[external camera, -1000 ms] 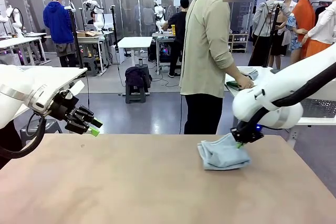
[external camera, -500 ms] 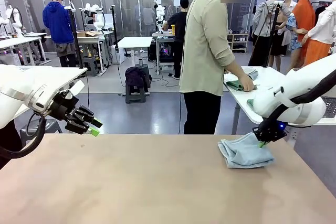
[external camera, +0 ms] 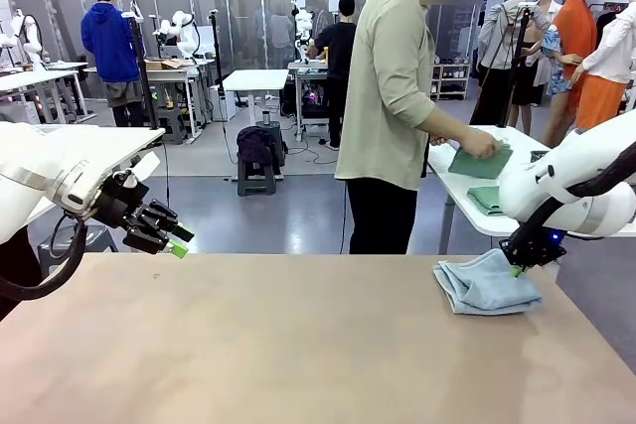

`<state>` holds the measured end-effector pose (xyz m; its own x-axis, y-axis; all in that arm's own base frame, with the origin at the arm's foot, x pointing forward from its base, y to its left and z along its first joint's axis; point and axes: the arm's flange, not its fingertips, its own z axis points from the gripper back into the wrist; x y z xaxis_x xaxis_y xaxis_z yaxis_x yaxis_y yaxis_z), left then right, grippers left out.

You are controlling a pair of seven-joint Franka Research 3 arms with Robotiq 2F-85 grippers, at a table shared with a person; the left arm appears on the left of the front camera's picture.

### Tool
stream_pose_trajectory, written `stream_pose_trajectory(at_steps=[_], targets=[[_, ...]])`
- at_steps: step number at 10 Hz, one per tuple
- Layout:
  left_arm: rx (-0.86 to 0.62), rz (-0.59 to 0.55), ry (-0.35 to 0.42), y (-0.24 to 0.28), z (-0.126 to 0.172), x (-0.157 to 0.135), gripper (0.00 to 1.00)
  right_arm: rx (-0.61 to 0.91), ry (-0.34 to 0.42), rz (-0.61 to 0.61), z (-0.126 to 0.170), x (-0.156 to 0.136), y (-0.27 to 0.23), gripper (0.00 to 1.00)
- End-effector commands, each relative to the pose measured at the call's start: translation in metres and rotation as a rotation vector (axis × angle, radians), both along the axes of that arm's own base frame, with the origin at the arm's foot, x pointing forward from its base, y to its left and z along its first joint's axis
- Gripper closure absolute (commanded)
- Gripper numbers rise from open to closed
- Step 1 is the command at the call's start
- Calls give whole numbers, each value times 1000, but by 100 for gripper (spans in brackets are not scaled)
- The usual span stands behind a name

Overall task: Fold the towels and place them in the basket.
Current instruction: Place the folded Towel with hook on the right side of the table.

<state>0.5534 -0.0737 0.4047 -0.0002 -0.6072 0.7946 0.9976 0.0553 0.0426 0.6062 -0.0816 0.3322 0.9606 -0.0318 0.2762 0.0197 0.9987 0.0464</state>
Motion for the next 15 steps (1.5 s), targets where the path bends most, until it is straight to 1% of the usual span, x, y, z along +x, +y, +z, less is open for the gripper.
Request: stream_pose_trajectory(at_steps=[1, 2, 3, 4, 5, 6, 7, 8, 10, 11, 12, 13, 14, 15], targets=[[11, 5, 7, 0, 2, -1, 40, -22, 1, 20, 0, 5, -2, 75], [11, 5, 7, 0, 2, -1, 40, -23, -1, 23, 4, 4, -3, 72], [11, 5, 7, 0, 2, -1, 40, -21, -4, 23, 8, 1, -5, 55], [11, 5, 7, 0, 2, -1, 40, -24, -4, 25, 12, -1, -7, 52], [11, 5, 7, 0, 2, -1, 40, -29, -8, 24, 16, -3, -10, 35], [11, 5, 7, 0, 2, -1, 40, -31, -15, 13, 20, -6, -10, 32], [11, 5, 7, 0, 2, -1, 40, -20, -2, 4, 31, -12, -6, 32], [11, 5, 7, 0, 2, -1, 40, -2, 14, 7, 55, -29, 3, 32], [11, 5, 7, 0, 2, -1, 40, 3, 2, 16, 137, -93, 27, 32], [11, 5, 7, 0, 2, -1, 40, 36, 4, 27, 171, -125, 37, 32], [11, 5, 7, 0, 2, -1, 40, 57, -6, -4, 200, -152, 48, 32], [11, 5, 7, 0, 2, -1, 40, 53, -15, -24, 222, -177, 61, 32], [11, 5, 7, 0, 2, -1, 40, 66, -6, -46, 243, -203, 78, 32], [11, 5, 7, 0, 2, -1, 40, 80, -6, -74, 255, -222, 93, 32]])
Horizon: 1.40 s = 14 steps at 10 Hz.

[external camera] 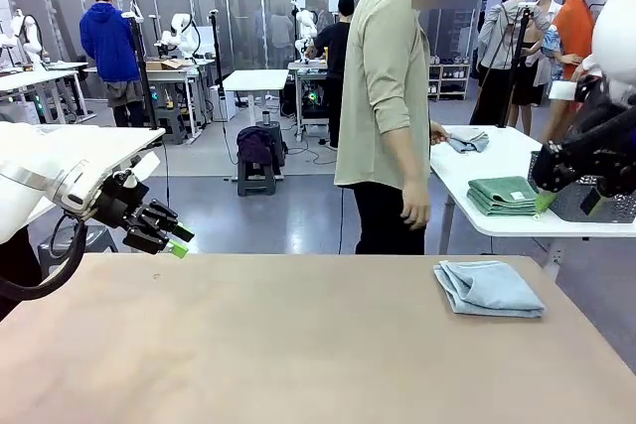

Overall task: Fold the towels and place them in the basket.
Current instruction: Place the folded Towel with hook on the right side of the table, then when a person lays out a Towel with hook on the table, fold it in half twice.

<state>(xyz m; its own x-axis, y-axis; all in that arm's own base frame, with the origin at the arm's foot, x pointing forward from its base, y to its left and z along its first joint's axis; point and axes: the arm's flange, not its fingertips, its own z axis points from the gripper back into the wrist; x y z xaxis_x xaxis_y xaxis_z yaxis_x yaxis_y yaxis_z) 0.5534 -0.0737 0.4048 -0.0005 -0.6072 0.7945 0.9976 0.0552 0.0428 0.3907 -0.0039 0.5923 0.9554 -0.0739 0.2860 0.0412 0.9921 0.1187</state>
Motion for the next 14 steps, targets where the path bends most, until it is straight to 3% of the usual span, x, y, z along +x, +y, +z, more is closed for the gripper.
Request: stream_pose_trajectory(at_steps=[1, 4, 14], targets=[[11, 5, 7, 0, 2, -1, 40, -6, -6, -58, 3, -25, 27, 32], [11, 5, 7, 0, 2, -1, 40, -39, -17, -27, 11, -52, 39, 32], [11, 5, 7, 0, 2, -1, 40, -22, -25, -21, 19, -47, 39, 32]])
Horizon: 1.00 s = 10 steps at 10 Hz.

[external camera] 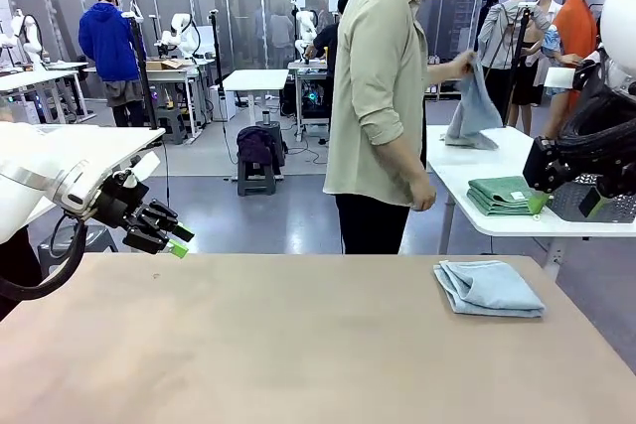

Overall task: Fold the towels and place them in the basket.
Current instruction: When a person lays out a Towel with hook on the table, fold it in half twice.

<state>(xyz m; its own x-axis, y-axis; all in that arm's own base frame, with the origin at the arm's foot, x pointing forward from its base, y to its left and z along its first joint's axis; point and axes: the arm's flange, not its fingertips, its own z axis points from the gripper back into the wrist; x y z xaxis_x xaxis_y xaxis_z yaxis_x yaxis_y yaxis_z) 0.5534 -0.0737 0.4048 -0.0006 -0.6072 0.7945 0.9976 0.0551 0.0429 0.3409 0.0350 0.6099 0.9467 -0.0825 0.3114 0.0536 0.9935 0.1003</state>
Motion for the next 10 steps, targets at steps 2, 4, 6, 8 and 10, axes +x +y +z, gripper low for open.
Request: stream_pose_trajectory(at_steps=[2, 4, 6, 8, 10], targets=[[11, 5, 7, 0, 2, -1, 40, -2, 0, -6, 1, 2, 0, 32], [11, 5, 7, 0, 2, -1, 40, -2, 0, -6, 1, 2, 0, 32], [11, 5, 7, 0, 2, -1, 40, -2, 0, -6, 1, 2, 0, 32], [0, 0, 0, 0, 0, 0, 40, 0, 0, 0, 0, 0, 0, 32], [-1, 6, -24, 15, 24, 3, 40, 22, -26, 3, 21, -5, -6, 32]])
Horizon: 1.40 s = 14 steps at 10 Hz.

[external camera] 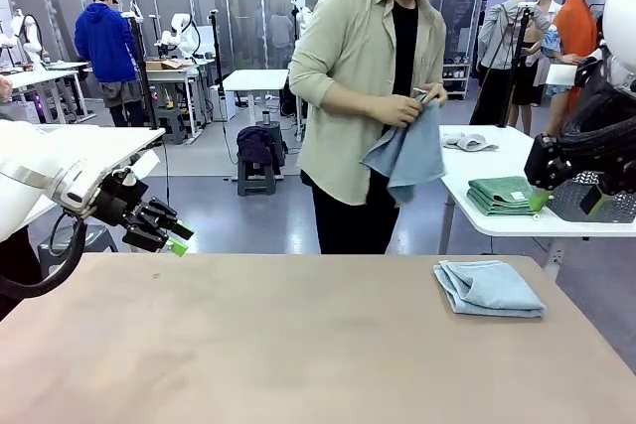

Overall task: Fold the towels and place them in the basket.
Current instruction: When a person lays out a Towel with hook on the table, fold it in half twice.

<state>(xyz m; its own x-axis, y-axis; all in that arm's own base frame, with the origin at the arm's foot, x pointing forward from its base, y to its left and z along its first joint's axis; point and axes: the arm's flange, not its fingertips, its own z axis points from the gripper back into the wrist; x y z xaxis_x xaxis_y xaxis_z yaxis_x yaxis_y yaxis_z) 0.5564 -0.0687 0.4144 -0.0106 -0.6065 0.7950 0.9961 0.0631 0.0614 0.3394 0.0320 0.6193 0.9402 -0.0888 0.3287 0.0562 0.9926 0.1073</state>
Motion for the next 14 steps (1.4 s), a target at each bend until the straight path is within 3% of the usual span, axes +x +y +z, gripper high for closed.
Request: stream_pose_trajectory(at_steps=[1, 7, 14], targets=[[2, 5, -13, 18, 29, -1, 40, 20, -17, 16, 25, -6, -4, 32], [85, 47, -142, 63, 120, -28, 40, 17, -113, 84, 122, -38, 6, 32], [137, 99, -207, 94, 154, -57, 40, 13, -139, 70, 135, -46, 7, 32]])
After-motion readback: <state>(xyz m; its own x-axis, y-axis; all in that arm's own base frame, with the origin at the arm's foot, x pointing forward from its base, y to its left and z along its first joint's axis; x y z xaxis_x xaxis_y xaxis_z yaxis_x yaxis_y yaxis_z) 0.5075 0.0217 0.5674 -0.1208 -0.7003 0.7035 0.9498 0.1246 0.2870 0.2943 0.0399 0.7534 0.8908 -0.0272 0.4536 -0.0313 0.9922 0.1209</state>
